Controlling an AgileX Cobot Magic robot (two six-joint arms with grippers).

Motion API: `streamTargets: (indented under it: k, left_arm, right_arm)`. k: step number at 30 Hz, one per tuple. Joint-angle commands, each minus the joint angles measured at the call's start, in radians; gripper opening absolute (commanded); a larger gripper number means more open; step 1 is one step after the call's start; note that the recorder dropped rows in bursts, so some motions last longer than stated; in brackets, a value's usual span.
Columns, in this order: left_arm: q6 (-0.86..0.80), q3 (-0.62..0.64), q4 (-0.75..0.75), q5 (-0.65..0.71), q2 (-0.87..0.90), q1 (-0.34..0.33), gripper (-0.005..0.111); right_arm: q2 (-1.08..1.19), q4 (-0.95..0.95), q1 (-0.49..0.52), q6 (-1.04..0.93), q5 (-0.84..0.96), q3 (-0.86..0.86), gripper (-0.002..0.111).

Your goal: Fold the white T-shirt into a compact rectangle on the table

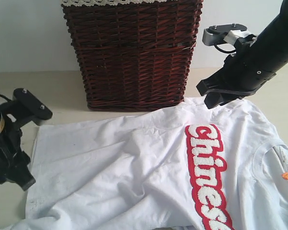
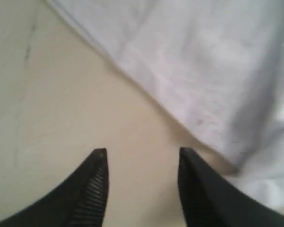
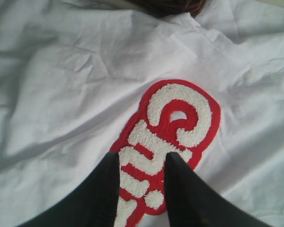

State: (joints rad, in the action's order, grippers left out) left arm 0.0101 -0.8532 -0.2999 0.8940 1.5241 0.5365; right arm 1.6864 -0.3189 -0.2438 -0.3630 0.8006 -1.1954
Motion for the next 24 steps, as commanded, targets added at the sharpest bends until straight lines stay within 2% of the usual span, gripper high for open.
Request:
streamTargets:
  k: [1, 4, 7, 10, 13, 14, 15, 16, 19, 21, 24]
  left_arm:
    - [-0.348, -0.025, 0.414, 0.140, -0.110, 0.030, 0.022]
    - [-0.561, 0.015, 0.624, 0.212, -0.158, 0.075, 0.000]
    - [-0.607, 0.089, 0.641, 0.195, -0.168, 0.176, 0.004]
    - [-0.570, 0.177, 0.585, 0.055, -0.152, 0.272, 0.022]
    - [-0.500, 0.242, 0.448, -0.142, -0.120, 0.338, 0.051]
    - [-0.428, 0.255, 0.357, -0.194, -0.103, 0.355, 0.061]
    - [-0.389, 0.262, 0.300, -0.225, -0.090, 0.362, 0.066]
    - [-0.349, 0.266, 0.240, -0.238, -0.071, 0.367, 0.067]
    - [-0.225, 0.268, 0.021, -0.236, -0.005, 0.369, 0.058]
    - [-0.064, 0.268, -0.146, -0.228, 0.042, 0.369, 0.045]
    - [0.014, 0.268, -0.209, -0.229, 0.082, 0.369, 0.020]
  right_arm:
    - [-0.010, -0.006, 0.000, -0.010, 0.000, 0.003, 0.032]
    - [-0.010, -0.006, 0.000, -0.010, 0.000, 0.003, 0.032]
    - [-0.010, -0.006, 0.000, -0.010, 0.000, 0.003, 0.032]
    - [-0.010, -0.006, 0.000, -0.010, 0.000, 0.003, 0.032]
    - [-0.010, -0.003, 0.000, -0.010, 0.000, 0.003, 0.032]
    - [-0.010, -0.001, 0.000, -0.010, 0.002, 0.003, 0.032]
    - [-0.010, -0.001, 0.000, -0.010, 0.005, 0.003, 0.032]
    - [-0.010, -0.001, 0.000, -0.010, 0.006, 0.003, 0.032]
    - [-0.010, -0.001, 0.000, -0.010, 0.005, 0.003, 0.032]
    - [-0.010, -0.001, 0.000, -0.010, 0.005, 0.003, 0.032]
    - [-0.010, -0.001, 0.000, -0.010, 0.007, 0.003, 0.032]
